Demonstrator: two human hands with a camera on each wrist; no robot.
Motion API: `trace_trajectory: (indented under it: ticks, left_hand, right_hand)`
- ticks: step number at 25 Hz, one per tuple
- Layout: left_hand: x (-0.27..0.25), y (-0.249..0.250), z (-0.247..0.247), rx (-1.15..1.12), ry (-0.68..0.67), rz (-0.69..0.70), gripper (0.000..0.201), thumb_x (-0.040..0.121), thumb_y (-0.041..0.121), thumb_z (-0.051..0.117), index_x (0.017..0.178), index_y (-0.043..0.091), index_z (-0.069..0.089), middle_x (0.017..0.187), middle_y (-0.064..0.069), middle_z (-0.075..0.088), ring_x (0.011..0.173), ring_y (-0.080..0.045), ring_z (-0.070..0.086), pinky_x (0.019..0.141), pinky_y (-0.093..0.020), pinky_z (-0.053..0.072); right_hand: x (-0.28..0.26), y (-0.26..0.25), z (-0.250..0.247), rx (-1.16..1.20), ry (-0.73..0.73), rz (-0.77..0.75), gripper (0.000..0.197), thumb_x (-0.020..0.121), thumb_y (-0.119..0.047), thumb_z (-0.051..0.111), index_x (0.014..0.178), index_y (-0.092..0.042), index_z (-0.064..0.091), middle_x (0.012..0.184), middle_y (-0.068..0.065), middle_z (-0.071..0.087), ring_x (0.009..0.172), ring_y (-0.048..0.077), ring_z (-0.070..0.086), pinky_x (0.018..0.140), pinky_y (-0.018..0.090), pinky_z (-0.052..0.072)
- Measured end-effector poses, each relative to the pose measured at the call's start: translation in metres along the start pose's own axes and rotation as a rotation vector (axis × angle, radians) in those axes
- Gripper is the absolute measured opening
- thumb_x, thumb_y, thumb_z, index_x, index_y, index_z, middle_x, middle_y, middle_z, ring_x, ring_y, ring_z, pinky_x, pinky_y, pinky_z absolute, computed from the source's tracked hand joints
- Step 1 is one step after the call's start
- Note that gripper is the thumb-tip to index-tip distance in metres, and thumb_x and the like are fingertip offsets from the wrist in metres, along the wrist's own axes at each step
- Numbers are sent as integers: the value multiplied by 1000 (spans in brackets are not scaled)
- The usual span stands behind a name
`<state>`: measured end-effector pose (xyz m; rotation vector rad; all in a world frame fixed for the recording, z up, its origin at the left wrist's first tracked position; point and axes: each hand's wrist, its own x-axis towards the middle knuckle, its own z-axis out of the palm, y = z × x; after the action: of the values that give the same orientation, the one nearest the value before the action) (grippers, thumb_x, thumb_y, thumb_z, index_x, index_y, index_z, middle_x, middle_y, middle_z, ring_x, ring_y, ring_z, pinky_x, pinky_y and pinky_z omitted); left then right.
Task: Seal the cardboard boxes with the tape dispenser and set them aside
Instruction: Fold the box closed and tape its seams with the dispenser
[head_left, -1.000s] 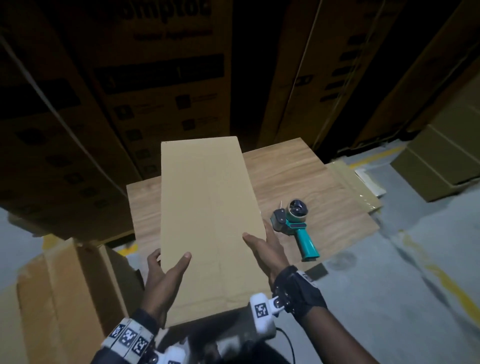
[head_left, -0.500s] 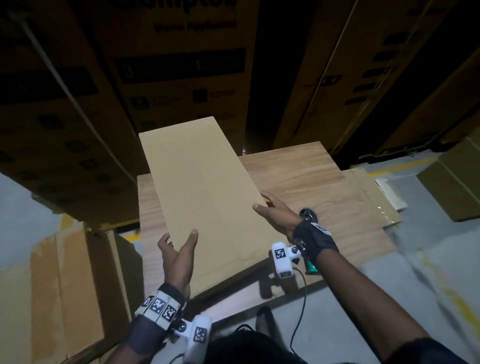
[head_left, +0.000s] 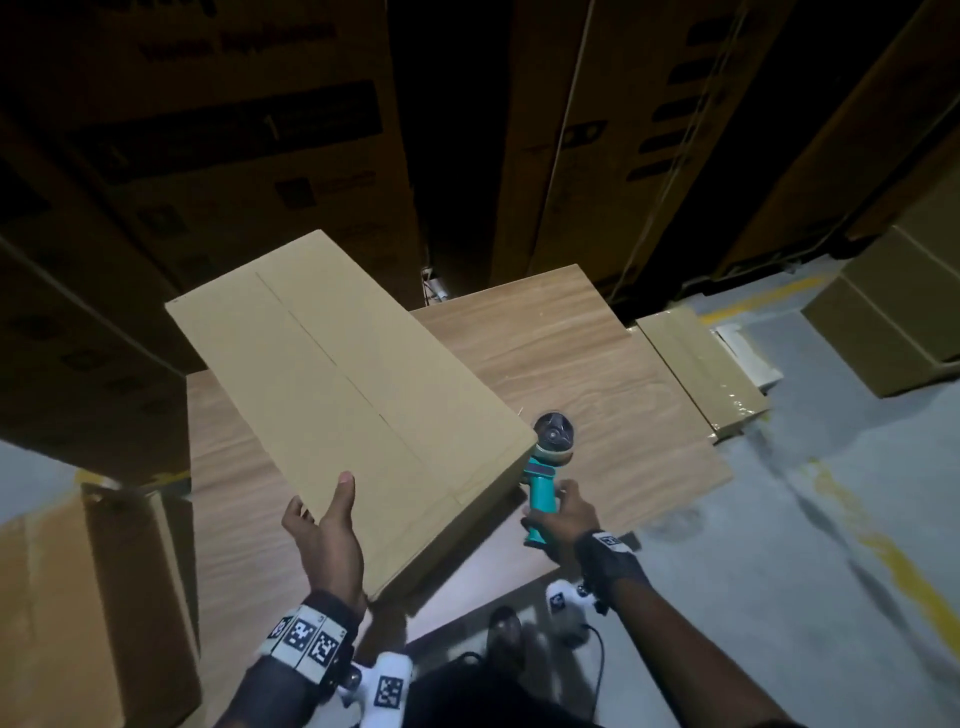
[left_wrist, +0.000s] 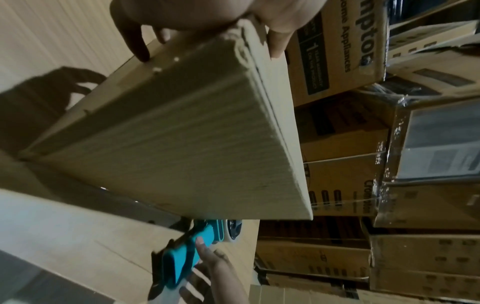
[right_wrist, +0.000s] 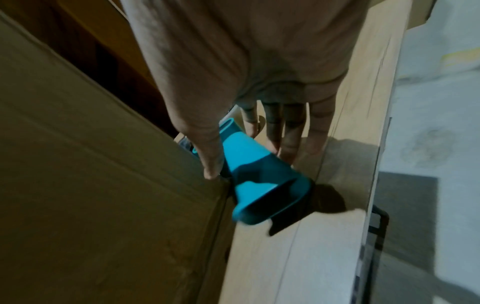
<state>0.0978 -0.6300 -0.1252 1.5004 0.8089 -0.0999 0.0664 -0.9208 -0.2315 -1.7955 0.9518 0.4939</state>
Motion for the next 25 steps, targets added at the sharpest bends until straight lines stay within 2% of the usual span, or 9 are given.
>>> trace_trajectory:
  ticks: [3,6,10,12,14,18,21,23,25]
  left_hand:
    - [-8,-2,19,-7,19,-15,91,93,55,67,159,25,13,168,-9,19,149,-26,29,120,-45,24]
    - [-16,-5,34,-13,28,-38,93,92,58,67,159,27,10,167,-11,21,149,-27,29,121,-50,23]
    - [-39,-16,58,10,9,-64,94,92,59,65,158,28,6,168,-10,17,150,-28,27,122,-56,25]
    - [-53,-22,75,7,-67,-129,95,88,59,72,154,33,8,166,-11,20,148,-29,30,122,-54,26]
    - [-64,-19,92,2,-194,-261,83,82,51,81,136,37,19,153,-12,37,133,-31,46,113,-54,41]
    - [-86,0,110,-13,-423,-482,64,86,26,82,124,23,31,123,-8,49,99,-25,61,93,-48,59]
    - [-96,8,106,134,-275,-206,63,84,27,84,120,21,33,122,-8,43,108,-23,56,80,-42,58]
    - [-91,23,95,238,-165,150,57,86,27,82,117,16,36,119,-4,38,106,-19,50,80,-38,52]
    - [-72,43,80,497,-158,590,57,87,37,79,120,13,39,119,-5,39,106,-19,45,93,-41,47]
  right_hand:
    - [26,8,13,15,-31,4,49,90,-34,75,122,-34,37,115,10,64,97,30,70,84,49,62]
    - [48,14,2,196,-134,73,36,100,-25,64,129,-13,48,122,16,64,105,31,67,95,51,58]
    - [58,19,-33,517,-139,184,32,103,-8,56,131,7,49,105,21,63,109,43,63,99,58,53]
    - [60,24,-53,621,-95,165,28,105,-6,52,129,8,47,101,21,60,102,41,62,96,57,54]
    - [61,24,-76,773,-56,133,24,107,-7,47,128,4,46,98,20,59,90,35,61,80,53,58]
    - [64,20,-138,952,17,82,27,109,-19,46,131,-4,47,100,18,61,83,30,61,68,48,55]
    - [49,11,-182,1047,54,-71,32,109,-18,45,137,-3,48,107,14,63,87,22,62,67,34,55]
    - [35,5,-199,1135,8,-193,33,108,-17,44,138,-3,48,113,13,61,89,18,61,69,28,57]
    - [15,0,-203,1206,-77,-289,30,108,-17,45,135,-5,50,113,10,61,95,18,61,77,27,60]
